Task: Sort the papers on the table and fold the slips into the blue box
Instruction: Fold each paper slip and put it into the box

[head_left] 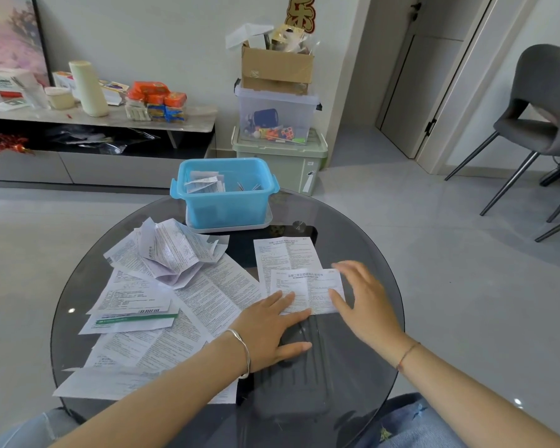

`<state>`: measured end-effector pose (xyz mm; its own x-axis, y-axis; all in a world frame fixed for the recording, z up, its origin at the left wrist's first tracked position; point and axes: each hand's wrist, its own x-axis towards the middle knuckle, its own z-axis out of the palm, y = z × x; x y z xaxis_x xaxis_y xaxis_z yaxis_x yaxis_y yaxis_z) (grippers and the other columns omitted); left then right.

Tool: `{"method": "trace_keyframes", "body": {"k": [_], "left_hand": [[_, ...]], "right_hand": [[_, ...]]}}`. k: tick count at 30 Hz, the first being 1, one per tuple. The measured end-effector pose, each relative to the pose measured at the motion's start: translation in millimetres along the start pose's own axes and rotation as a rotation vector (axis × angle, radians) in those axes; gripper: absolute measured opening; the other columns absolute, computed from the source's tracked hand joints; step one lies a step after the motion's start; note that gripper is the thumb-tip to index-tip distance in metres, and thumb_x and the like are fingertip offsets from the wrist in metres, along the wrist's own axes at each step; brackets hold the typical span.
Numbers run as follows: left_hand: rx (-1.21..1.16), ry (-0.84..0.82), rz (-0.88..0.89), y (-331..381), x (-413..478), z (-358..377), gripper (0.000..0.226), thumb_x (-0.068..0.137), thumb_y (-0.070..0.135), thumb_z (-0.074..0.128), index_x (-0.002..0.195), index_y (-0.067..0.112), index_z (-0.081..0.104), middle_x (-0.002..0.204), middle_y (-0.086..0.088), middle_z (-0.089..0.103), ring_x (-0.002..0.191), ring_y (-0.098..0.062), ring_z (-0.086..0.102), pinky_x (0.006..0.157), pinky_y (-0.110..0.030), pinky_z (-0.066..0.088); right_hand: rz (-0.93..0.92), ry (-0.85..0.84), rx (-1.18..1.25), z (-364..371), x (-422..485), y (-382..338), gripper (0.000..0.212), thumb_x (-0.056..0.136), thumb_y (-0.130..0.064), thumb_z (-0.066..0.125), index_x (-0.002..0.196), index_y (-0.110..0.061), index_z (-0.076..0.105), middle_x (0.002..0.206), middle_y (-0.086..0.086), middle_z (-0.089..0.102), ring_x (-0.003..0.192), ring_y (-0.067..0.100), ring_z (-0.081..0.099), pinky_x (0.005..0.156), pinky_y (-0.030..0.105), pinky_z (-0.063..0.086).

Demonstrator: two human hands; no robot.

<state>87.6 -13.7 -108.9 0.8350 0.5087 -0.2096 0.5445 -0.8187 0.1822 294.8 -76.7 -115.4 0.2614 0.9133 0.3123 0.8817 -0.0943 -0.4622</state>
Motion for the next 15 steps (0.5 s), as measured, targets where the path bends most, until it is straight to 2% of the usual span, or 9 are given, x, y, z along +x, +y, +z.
{"method": "trace_keyframes", "body": {"k": [2, 4, 7, 10, 13, 15], "left_hand": [[0.018, 0.002, 0.003, 0.6, -0.9, -0.1, 0.067, 0.092, 0.067, 0.025, 0.151, 0.039, 0.009, 0.161, 0.001, -0.001, 0.148, -0.019, -0.002, 0.119, -0.034, 0.007], [0.025, 0.006, 0.001, 0.8, -1.5, 0.8, 0.067, 0.092, 0.067, 0.024, 0.151, 0.039, 0.008, 0.161, 0.001, -0.001, 0.148, -0.019, -0.002, 0.119, -0.035, 0.007], [0.034, 0.007, 0.000, 1.5, -1.3, 1.6, 0.067, 0.093, 0.066, 0.023, 0.151, 0.038, 0.005, 0.161, 0.000, -0.002, 0.148, -0.020, -0.002, 0.119, -0.034, 0.005], [0.070, 0.003, 0.002, 1.6, -4.3, -2.5, 0.072, 0.090, 0.068, 0.016, 0.152, 0.032, 0.009, 0.161, -0.001, 0.001, 0.148, -0.020, 0.001, 0.118, -0.033, 0.004], [0.113, 0.006, 0.009, -1.0, -12.0, -6.7, 0.100, 0.069, 0.077, -0.006, 0.153, 0.025, 0.011, 0.161, -0.001, 0.006, 0.148, -0.020, 0.007, 0.119, -0.035, 0.005], [0.137, 0.008, 0.000, -3.3, -17.5, -8.0, 0.111, 0.060, 0.075, -0.017, 0.153, 0.022, 0.013, 0.161, -0.002, 0.008, 0.147, -0.020, 0.010, 0.118, -0.035, 0.005]], "right_hand": [[-0.211, 0.009, -0.098, -1.5, -9.5, -4.8, 0.023, 0.089, -0.017, 0.060, 0.111, -0.019, 0.068, 0.119, -0.008, 0.062, 0.107, 0.015, 0.056, 0.096, 0.027, 0.037], [-0.335, -0.024, -0.160, -0.5, -18.3, -10.9, 0.024, 0.088, -0.019, 0.052, 0.099, -0.022, 0.073, 0.104, -0.011, 0.069, 0.096, 0.009, 0.060, 0.094, 0.028, 0.045], [-0.347, -0.122, -0.199, 5.9, -27.7, -11.7, 0.039, 0.087, -0.029, 0.038, 0.104, -0.023, 0.073, 0.107, -0.011, 0.071, 0.095, 0.010, 0.066, 0.092, 0.026, 0.048], [-0.344, -0.117, -0.229, 6.0, -29.3, -10.5, 0.040, 0.085, -0.030, 0.039, 0.102, -0.022, 0.075, 0.108, -0.011, 0.071, 0.094, 0.011, 0.067, 0.087, 0.025, 0.051], [-0.386, -0.091, -0.274, 2.6, -28.3, -13.7, 0.038, 0.082, -0.030, 0.041, 0.095, -0.023, 0.076, 0.102, -0.011, 0.073, 0.088, 0.008, 0.068, 0.083, 0.026, 0.055], [-0.390, -0.093, -0.289, 4.0, -27.1, -13.3, 0.038, 0.082, -0.030, 0.041, 0.093, -0.022, 0.076, 0.099, -0.010, 0.073, 0.084, 0.010, 0.069, 0.079, 0.026, 0.057]]}}
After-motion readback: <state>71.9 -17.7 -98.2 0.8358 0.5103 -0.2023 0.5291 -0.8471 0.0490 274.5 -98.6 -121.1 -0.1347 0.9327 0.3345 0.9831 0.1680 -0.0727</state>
